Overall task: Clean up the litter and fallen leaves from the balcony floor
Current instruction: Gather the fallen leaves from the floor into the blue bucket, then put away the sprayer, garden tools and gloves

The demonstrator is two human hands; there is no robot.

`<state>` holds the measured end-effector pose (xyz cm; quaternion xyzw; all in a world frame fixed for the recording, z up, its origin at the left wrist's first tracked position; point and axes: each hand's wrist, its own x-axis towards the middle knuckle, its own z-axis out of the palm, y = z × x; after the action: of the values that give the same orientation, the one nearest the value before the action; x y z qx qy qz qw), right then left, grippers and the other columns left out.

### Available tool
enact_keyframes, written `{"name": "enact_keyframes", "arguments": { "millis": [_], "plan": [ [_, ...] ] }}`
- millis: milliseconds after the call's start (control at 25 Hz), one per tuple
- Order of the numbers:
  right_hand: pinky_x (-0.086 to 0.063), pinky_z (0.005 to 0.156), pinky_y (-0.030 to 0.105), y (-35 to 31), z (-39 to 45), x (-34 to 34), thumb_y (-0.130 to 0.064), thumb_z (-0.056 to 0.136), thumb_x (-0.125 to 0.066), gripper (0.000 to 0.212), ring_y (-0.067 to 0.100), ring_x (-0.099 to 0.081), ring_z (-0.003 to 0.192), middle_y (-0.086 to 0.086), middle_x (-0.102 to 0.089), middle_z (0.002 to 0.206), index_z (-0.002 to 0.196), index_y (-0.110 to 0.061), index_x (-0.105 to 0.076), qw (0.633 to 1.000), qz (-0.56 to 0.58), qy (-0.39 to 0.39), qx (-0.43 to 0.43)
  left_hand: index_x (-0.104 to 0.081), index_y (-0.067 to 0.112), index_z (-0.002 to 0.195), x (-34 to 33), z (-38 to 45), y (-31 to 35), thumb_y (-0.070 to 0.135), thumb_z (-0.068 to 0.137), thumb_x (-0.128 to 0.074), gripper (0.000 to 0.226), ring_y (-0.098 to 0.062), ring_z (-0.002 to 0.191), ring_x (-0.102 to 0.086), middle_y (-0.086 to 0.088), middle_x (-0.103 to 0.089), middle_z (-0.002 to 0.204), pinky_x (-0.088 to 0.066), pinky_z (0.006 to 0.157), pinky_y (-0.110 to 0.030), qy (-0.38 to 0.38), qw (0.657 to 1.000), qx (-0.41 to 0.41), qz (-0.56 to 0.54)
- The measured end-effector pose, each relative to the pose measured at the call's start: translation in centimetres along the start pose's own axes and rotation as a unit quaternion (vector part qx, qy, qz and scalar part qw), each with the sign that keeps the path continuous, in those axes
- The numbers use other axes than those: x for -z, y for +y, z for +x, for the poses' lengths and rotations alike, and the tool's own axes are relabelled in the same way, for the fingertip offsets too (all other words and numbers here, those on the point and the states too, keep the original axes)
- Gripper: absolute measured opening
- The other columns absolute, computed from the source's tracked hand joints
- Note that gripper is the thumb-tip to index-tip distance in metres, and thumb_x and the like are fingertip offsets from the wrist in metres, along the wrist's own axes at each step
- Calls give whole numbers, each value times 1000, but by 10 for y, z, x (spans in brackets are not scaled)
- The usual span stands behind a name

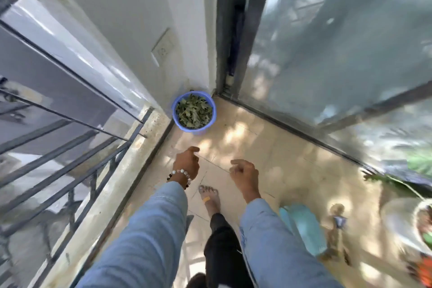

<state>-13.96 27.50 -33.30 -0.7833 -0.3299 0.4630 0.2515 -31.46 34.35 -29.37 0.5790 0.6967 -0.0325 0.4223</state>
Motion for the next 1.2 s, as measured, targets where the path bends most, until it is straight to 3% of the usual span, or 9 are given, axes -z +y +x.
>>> {"name": "enact_keyframes", "arguments": {
  "millis": [160, 280, 360, 640, 760, 920, 1000, 1080, 1200],
  "plan": [
    [-57, 77, 36, 53, -103, 75, 6, 82, -51, 29, 25, -65, 77, 4, -66, 76, 94, -9, -73, 999, 20, 44, -6, -66, 14, 117, -36, -102, 30, 1, 89, -51, 34, -31, 107, -61, -6, -67, 118, -47, 94, -32, 14, 997, -58, 48],
    [-55, 82, 40, 103, -172, 132, 6, 82, -49, 29, 22, -65, 77, 5, -69, 80, 92, -6, -73, 994, 26, 105, -11, -62, 18, 122, -79, -176, 63, 8, 93, -50, 33, -36, 111, -58, -17, -66, 114, -45, 91, -35, 4, 991, -111, 72],
    [-54, 82, 33, 137, -209, 166, 4, 84, -46, 30, 25, -67, 83, 12, -72, 91, 96, -7, -72, 991, 28, 122, -41, -61, 19, 123, -118, -213, 82, 10, 94, -48, 33, -35, 111, -58, -17, -65, 116, -45, 91, -36, -23, 977, -169, 129],
    [-45, 88, 19, 276, -331, 270, 2, 83, -51, 28, 24, -66, 97, 8, -71, 106, 97, -7, -74, 937, 129, 279, -167, -59, 26, 123, -267, -322, 160, 18, 93, -49, 33, -35, 105, -61, -15, -64, 116, -49, 89, -39, -186, 873, -338, 298],
    [-52, 90, 41, 337, -377, 303, -1, 81, -53, 28, 27, -66, 96, 11, -72, 101, 97, -9, -74, 902, 201, 321, -209, -60, 23, 123, -329, -357, 195, 18, 93, -51, 32, -35, 108, -60, -16, -65, 117, -48, 91, -39, -221, 840, -376, 324],
    [-54, 81, 40, 413, -430, 359, -4, 85, -56, 20, 26, -66, 81, 14, -73, 88, 92, -6, -74, 881, 227, 332, -249, -64, 25, 111, -417, -402, 228, 17, 92, -53, 23, -34, 106, -61, -11, -66, 114, -48, 94, -38, -263, 845, -330, 329],
    [-55, 78, 45, 455, -447, 385, -13, 83, -59, 16, 25, -64, 74, 9, -71, 76, 79, -19, -74, 871, 235, 340, -266, -64, 32, 97, -453, -410, 233, 17, 88, -56, 19, -36, 101, -63, -12, -69, 109, -51, 91, -41, -271, 857, -299, 320],
    [-55, 78, 48, 499, -457, 406, -15, 80, -59, 19, 28, -67, 76, 2, -69, 70, 70, -29, -67, 848, 253, 354, -303, -67, 28, 100, -485, -418, 239, 16, 87, -58, 20, -35, 101, -62, -12, -69, 109, -52, 90, -41, -280, 855, -289, 328],
    [-56, 80, 46, 529, -465, 440, -5, 84, -58, 23, 26, -66, 74, -2, -65, 63, 76, -24, -67, 835, 263, 358, -323, -68, 22, 103, -520, -438, 259, 15, 88, -58, 19, -34, 98, -64, -12, -69, 109, -53, 90, -41, -301, 856, -278, 316]
  ]
}}
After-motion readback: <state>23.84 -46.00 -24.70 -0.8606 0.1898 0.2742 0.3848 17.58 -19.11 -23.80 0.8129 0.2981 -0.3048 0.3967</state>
